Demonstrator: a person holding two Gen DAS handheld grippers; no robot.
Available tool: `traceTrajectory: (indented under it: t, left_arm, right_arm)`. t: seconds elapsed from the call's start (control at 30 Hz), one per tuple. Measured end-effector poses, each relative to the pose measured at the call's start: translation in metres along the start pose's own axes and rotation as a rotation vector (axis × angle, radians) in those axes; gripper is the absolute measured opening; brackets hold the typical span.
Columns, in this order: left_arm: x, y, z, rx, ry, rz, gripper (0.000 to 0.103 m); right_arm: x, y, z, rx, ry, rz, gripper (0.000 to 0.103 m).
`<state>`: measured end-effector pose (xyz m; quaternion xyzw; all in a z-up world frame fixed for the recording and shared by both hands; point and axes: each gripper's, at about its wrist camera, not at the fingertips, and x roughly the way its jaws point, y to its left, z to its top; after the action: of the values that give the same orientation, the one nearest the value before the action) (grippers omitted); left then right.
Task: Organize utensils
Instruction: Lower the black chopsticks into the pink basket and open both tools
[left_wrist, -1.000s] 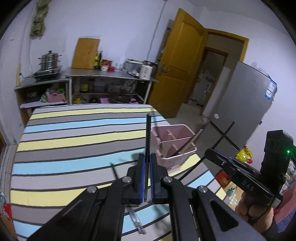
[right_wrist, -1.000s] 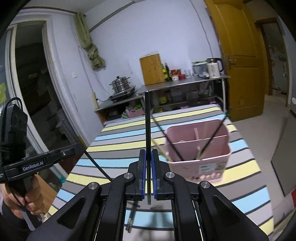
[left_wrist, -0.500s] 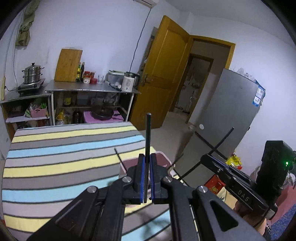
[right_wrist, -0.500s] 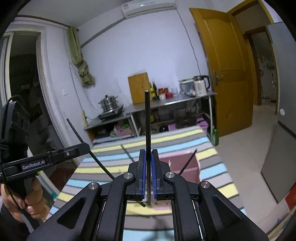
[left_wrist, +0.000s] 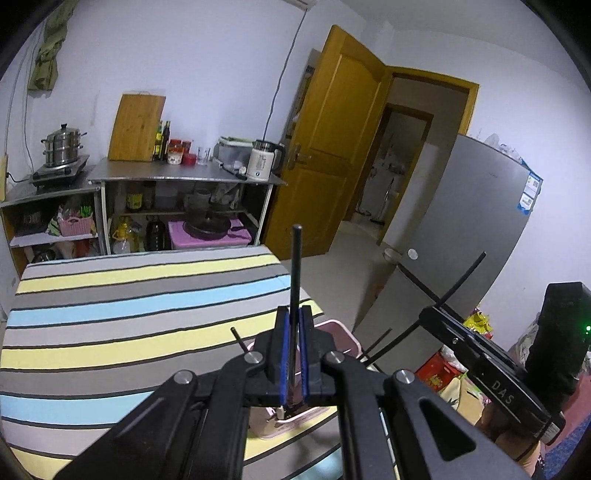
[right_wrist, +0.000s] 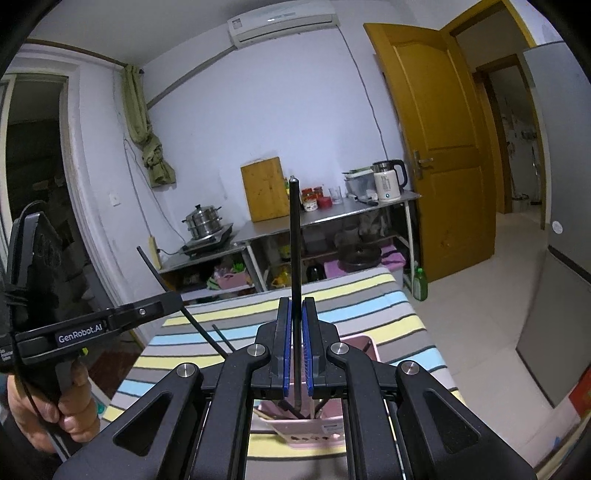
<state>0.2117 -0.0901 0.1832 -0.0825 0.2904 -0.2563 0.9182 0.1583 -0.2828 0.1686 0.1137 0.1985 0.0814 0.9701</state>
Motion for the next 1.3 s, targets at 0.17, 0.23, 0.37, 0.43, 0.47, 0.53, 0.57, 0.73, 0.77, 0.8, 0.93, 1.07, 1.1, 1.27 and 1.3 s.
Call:
traceTrajectory:
  t: [0.17,0.23,0.37,0.43,0.47,0.53,0.57,0.73,0.77,0.8,0.93,1.07,1.1,1.27,1.3]
  left_arm:
    - [0.019,0.007,-0.010,-0.018,0.045,-0.001,0.005]
    - [0.024,0.010,-0.014,-0.022,0.057,0.001,0.005]
    - [0.029,0.013,-0.017,-0.025,0.077,-0.014,0.006]
    - [0.032,0.012,-0.019,-0.013,0.087,-0.003,0.006]
    - [0.034,0.010,-0.020,-0.008,0.092,-0.002,0.006]
    - [0.035,0.009,-0.022,-0.004,0.096,-0.005,0.006]
    - [0.034,0.009,-0.023,-0.003,0.094,-0.007,0.006]
    - [0.029,0.014,-0.022,-0.023,0.076,-0.002,0.007]
    - [0.027,0.015,-0.022,-0.027,0.069,0.001,0.008]
    - [0.025,0.015,-0.021,-0.031,0.064,0.001,0.009]
    - [0.014,0.016,-0.019,-0.031,0.036,-0.002,0.012]
    - [-0.002,0.015,-0.017,-0.021,-0.004,0.001,0.014]
    - [-0.006,0.015,-0.016,-0.020,-0.014,0.000,0.014]
    - [-0.026,0.019,-0.018,-0.021,-0.054,0.002,0.014]
    - [-0.029,0.021,-0.020,-0.027,-0.057,0.003,0.014]
  right_arm:
    - [0.018,-0.004,-0.012,0.005,0.042,-0.011,0.006]
    - [0.025,-0.006,-0.015,0.007,0.059,-0.011,0.006]
    - [0.037,-0.008,-0.026,0.000,0.098,-0.012,0.006]
    - [0.041,-0.008,-0.030,0.000,0.115,-0.010,0.006]
    - [0.042,-0.008,-0.032,0.001,0.122,-0.007,0.006]
    - [0.045,-0.009,-0.035,-0.001,0.137,-0.002,0.006]
    - [0.045,-0.009,-0.036,-0.002,0.144,0.002,0.006]
    - [0.039,-0.009,-0.035,-0.009,0.130,-0.003,0.011]
    - [0.037,-0.008,-0.035,-0.010,0.123,-0.002,0.012]
    - [0.034,-0.007,-0.034,-0.013,0.117,-0.001,0.012]
    - [0.028,-0.005,-0.033,-0.015,0.102,-0.003,0.012]
    - [0.018,-0.005,-0.033,-0.008,0.081,-0.006,0.013]
    - [0.016,-0.005,-0.032,-0.006,0.076,-0.006,0.014]
    - [-0.001,-0.002,-0.033,-0.001,0.049,0.000,0.024]
    - [-0.003,-0.001,-0.034,-0.001,0.049,0.001,0.024]
